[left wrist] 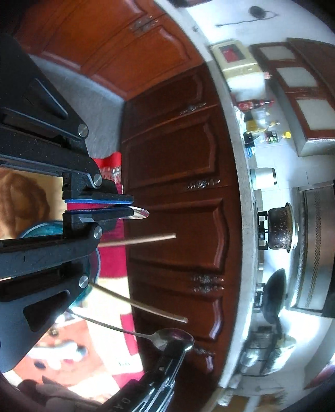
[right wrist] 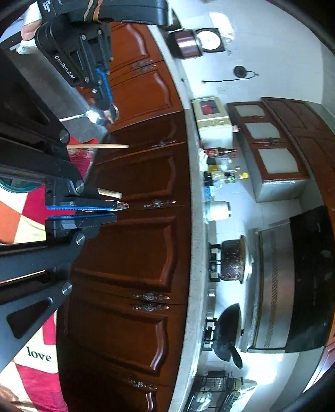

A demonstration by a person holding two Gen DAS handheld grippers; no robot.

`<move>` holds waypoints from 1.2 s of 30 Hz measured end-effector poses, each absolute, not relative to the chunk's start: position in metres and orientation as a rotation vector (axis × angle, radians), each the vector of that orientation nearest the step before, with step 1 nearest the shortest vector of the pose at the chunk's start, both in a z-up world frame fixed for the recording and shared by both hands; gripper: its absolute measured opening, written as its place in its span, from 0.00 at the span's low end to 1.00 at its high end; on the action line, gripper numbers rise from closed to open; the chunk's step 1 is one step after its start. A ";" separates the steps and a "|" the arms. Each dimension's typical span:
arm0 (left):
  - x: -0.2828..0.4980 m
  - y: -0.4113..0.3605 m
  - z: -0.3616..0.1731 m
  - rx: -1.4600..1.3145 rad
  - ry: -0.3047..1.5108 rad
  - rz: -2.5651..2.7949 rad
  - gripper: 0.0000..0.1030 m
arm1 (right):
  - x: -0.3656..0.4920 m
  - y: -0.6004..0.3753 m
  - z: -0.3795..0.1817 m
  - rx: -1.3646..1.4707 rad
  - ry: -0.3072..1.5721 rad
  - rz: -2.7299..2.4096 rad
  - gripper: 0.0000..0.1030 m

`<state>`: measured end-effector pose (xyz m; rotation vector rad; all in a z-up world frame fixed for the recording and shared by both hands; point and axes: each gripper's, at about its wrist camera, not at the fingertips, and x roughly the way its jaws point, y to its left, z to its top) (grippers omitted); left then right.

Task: Organize utensils
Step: 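Carry the spoon with the right tool and drop it into the holder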

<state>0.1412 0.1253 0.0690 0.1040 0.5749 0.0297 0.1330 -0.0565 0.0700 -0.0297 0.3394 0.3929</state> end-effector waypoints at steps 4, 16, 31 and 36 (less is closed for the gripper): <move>0.141 0.122 0.053 0.125 0.576 0.039 0.02 | 0.133 -0.050 0.051 -0.054 0.372 0.407 0.02; 0.131 0.102 0.025 0.134 0.620 0.022 0.02 | 0.135 -0.047 0.013 -0.043 0.519 0.466 0.02; 0.120 0.115 0.027 -0.014 0.701 0.010 0.31 | 0.134 -0.066 0.013 0.052 0.603 0.495 0.31; 0.112 0.116 0.036 -0.030 0.694 0.010 0.39 | 0.125 -0.072 0.020 0.064 0.597 0.501 0.32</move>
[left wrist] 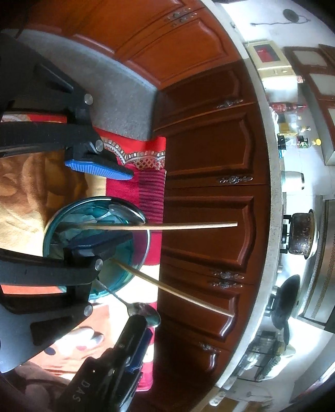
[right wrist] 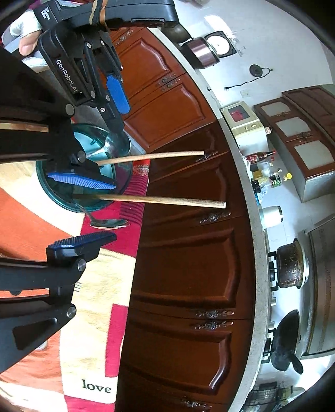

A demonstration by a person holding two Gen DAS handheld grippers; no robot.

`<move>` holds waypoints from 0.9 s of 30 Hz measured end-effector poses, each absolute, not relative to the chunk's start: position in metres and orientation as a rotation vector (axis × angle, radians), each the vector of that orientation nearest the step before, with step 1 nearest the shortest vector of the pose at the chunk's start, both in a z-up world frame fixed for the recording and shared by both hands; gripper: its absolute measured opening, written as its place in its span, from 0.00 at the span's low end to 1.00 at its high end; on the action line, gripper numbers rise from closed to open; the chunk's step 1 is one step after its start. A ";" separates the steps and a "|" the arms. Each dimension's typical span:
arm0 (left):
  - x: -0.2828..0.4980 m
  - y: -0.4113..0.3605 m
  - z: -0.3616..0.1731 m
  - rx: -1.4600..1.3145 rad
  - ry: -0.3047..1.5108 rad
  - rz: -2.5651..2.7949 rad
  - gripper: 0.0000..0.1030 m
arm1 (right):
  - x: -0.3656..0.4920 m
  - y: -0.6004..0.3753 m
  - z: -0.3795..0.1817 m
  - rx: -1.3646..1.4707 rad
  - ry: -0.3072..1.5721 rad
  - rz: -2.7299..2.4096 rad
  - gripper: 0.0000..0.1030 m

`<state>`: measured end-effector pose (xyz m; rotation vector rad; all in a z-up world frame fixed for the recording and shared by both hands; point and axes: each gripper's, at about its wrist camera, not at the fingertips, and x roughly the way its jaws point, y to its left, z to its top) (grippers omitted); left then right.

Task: Organize utensils

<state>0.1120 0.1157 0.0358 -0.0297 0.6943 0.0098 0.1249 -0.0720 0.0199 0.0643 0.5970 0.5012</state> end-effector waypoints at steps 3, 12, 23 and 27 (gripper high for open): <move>0.104 0.115 0.041 -0.037 0.694 0.008 0.41 | 0.115 -0.077 0.025 0.059 0.589 0.498 0.34; 0.073 0.092 0.054 -0.035 0.686 -0.025 0.41 | 0.076 -0.094 0.033 0.028 0.562 0.448 0.36; 0.043 0.044 0.055 -0.006 0.688 -0.099 0.41 | 0.039 -0.144 0.028 0.047 0.571 0.364 0.38; 0.040 0.026 0.048 -0.008 0.716 -0.141 0.41 | 0.032 -0.169 0.020 0.058 0.594 0.331 0.38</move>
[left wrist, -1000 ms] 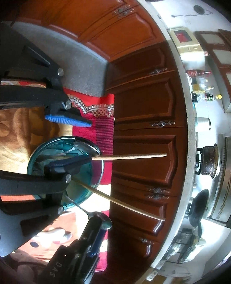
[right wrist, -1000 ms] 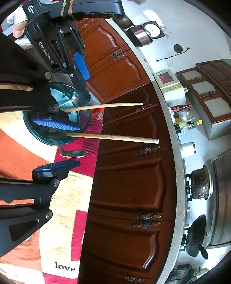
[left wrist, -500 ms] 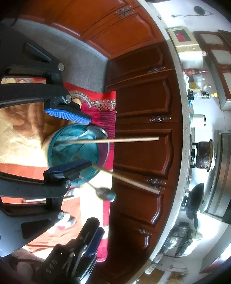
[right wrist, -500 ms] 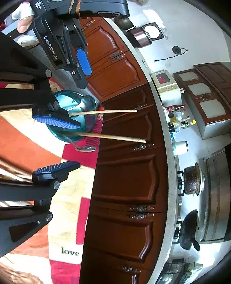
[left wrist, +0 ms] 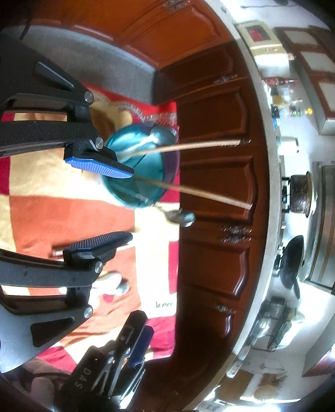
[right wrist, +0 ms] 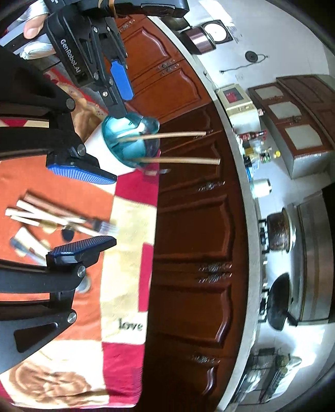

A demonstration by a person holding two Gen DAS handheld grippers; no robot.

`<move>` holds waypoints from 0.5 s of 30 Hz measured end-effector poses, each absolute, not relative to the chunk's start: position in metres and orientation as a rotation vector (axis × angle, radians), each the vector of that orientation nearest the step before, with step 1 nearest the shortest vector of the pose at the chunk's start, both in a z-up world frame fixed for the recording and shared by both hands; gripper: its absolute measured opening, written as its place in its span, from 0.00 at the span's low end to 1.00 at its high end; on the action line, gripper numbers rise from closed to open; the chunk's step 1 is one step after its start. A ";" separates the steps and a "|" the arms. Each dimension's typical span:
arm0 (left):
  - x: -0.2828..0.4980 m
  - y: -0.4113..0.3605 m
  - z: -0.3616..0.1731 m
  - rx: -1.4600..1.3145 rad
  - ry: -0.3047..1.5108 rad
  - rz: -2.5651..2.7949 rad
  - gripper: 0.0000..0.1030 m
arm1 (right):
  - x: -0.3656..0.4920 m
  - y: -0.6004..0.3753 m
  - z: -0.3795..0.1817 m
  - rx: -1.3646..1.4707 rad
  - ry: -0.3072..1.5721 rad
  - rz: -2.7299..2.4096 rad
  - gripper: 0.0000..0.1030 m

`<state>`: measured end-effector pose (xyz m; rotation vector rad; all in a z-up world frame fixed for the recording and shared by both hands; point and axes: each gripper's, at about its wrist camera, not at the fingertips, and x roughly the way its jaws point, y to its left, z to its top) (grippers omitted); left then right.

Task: Organize utensils

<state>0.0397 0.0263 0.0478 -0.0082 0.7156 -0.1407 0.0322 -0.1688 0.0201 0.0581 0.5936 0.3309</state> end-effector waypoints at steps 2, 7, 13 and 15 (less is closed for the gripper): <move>0.038 0.017 0.042 -0.007 0.735 -0.161 0.41 | 0.028 -0.183 0.015 0.064 0.602 0.311 0.39; 0.036 -0.002 0.028 0.011 0.773 -0.200 0.41 | 0.024 -0.216 -0.003 0.087 0.640 0.269 0.41; 0.039 -0.021 0.005 0.024 0.834 -0.231 0.41 | 0.036 -0.248 -0.037 0.171 0.721 0.267 0.41; 0.041 -0.026 -0.003 0.022 0.856 -0.244 0.41 | 0.043 -0.254 -0.050 0.214 0.756 0.294 0.41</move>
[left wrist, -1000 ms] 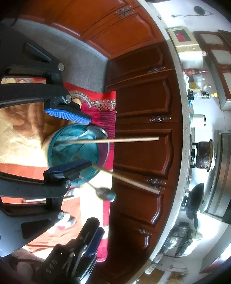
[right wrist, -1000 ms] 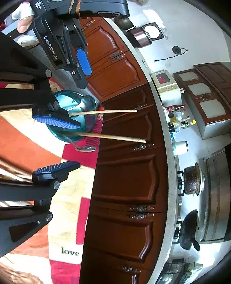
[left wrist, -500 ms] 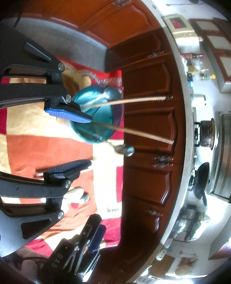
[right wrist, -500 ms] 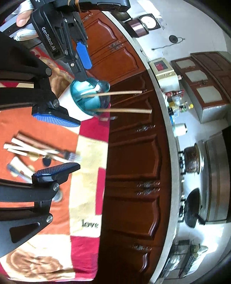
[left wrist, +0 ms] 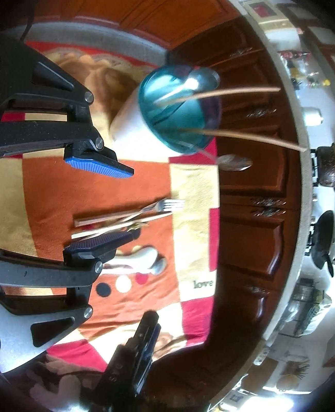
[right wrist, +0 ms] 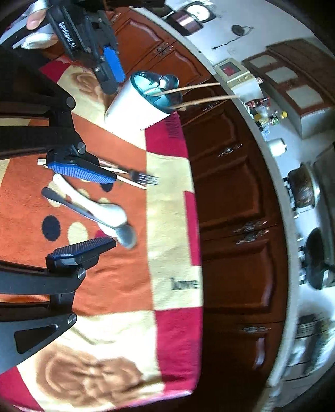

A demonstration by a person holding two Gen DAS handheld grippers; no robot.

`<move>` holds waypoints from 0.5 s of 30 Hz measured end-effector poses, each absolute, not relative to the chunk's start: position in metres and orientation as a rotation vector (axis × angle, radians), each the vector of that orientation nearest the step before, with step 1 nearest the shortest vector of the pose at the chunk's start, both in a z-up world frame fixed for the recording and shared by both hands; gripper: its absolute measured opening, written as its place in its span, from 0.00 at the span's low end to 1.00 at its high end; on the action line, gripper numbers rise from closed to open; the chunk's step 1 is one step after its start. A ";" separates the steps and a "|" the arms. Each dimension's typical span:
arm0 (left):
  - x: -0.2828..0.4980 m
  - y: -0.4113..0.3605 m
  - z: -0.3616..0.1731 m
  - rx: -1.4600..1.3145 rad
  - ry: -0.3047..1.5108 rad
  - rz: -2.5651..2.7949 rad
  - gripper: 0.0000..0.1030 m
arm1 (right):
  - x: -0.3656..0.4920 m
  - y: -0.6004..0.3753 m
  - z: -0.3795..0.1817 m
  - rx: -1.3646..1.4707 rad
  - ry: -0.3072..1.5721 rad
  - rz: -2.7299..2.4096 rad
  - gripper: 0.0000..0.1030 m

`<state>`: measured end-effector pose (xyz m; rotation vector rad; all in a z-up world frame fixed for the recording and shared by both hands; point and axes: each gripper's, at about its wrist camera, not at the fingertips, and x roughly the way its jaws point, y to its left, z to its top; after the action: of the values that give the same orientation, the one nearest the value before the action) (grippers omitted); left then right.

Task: Organize utensils

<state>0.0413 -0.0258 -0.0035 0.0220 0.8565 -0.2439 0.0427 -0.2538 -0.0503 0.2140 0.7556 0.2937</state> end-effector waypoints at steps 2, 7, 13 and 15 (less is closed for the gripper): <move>0.044 -0.029 -0.011 0.019 0.879 -0.253 0.41 | 0.052 -0.256 -0.063 0.248 0.793 0.320 0.37; 0.050 -0.035 -0.029 0.006 0.928 -0.275 0.41 | 0.075 -0.259 -0.087 0.274 0.842 0.310 0.35; 0.057 -0.043 -0.041 0.004 0.957 -0.290 0.41 | 0.116 -0.262 -0.100 0.293 0.896 0.271 0.35; 0.058 -0.044 -0.044 0.004 0.963 -0.294 0.41 | 0.131 -0.261 -0.107 0.312 0.928 0.253 0.35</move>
<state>0.0578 -0.0439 -0.0437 0.0038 0.9626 -0.2941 0.1306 -0.2610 -0.1067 0.3118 0.9276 0.2531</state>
